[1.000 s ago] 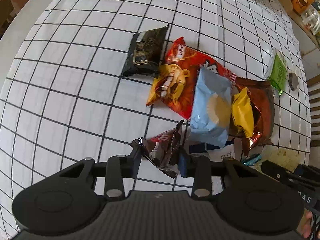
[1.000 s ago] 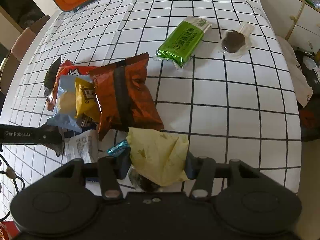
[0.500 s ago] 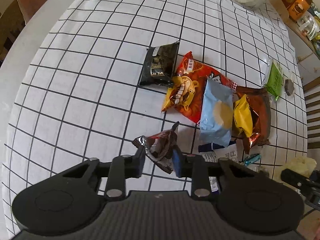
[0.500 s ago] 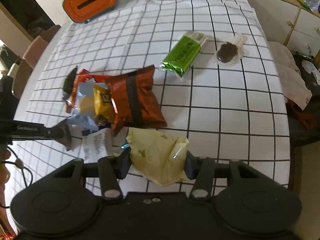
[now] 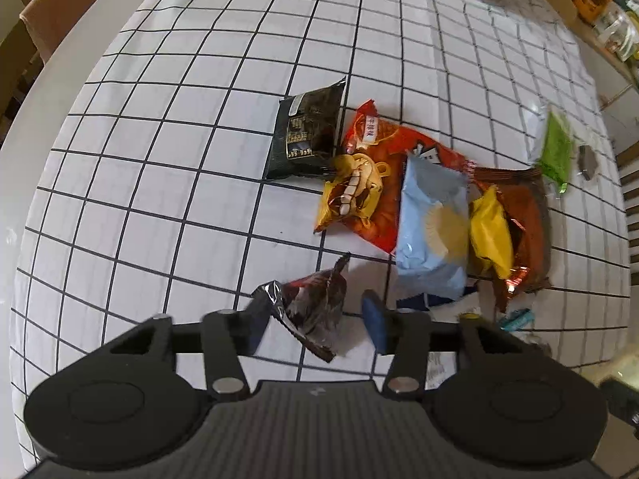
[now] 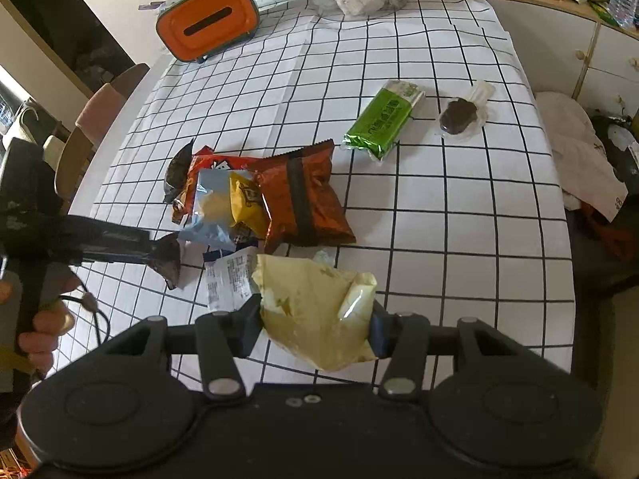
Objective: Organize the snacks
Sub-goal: 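Grasp the dark chocolate packet with the left tool while the right tool holds the yellow packet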
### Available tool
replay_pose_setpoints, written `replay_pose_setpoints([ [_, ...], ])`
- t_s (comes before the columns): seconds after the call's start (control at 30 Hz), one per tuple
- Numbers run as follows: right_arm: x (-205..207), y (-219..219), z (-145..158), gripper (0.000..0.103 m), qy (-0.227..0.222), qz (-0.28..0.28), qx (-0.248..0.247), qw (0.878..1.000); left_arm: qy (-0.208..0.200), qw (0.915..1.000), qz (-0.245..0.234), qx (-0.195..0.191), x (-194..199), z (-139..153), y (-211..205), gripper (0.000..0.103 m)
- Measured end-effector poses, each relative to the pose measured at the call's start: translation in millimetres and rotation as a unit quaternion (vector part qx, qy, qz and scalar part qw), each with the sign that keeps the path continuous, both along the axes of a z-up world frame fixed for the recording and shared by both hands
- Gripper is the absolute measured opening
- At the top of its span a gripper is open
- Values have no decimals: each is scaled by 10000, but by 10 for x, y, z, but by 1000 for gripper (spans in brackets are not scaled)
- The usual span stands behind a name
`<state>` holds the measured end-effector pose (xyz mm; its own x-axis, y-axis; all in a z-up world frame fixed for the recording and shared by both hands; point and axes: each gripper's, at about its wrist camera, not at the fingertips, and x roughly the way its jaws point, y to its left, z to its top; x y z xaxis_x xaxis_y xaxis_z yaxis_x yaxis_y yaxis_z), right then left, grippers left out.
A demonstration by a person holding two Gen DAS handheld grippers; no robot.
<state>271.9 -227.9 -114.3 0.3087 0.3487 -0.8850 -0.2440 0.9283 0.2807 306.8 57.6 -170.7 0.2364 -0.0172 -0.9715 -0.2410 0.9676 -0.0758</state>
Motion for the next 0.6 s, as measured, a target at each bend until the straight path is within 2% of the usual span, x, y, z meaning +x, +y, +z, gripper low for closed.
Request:
replay_pose_setpoints([
  [0.2, 20, -68, -79, 51, 71, 4, -8, 10000, 116, 9999, 75, 70, 139, -153, -36, 51],
  [0.37, 58, -80, -121, 51, 99, 43, -5, 9999, 46, 9999, 73, 82, 162, -159, -33, 50],
  [0.6, 82, -36, -128, 51, 86, 109, -29, 9999, -83, 9999, 99, -29, 50, -97, 3, 38],
])
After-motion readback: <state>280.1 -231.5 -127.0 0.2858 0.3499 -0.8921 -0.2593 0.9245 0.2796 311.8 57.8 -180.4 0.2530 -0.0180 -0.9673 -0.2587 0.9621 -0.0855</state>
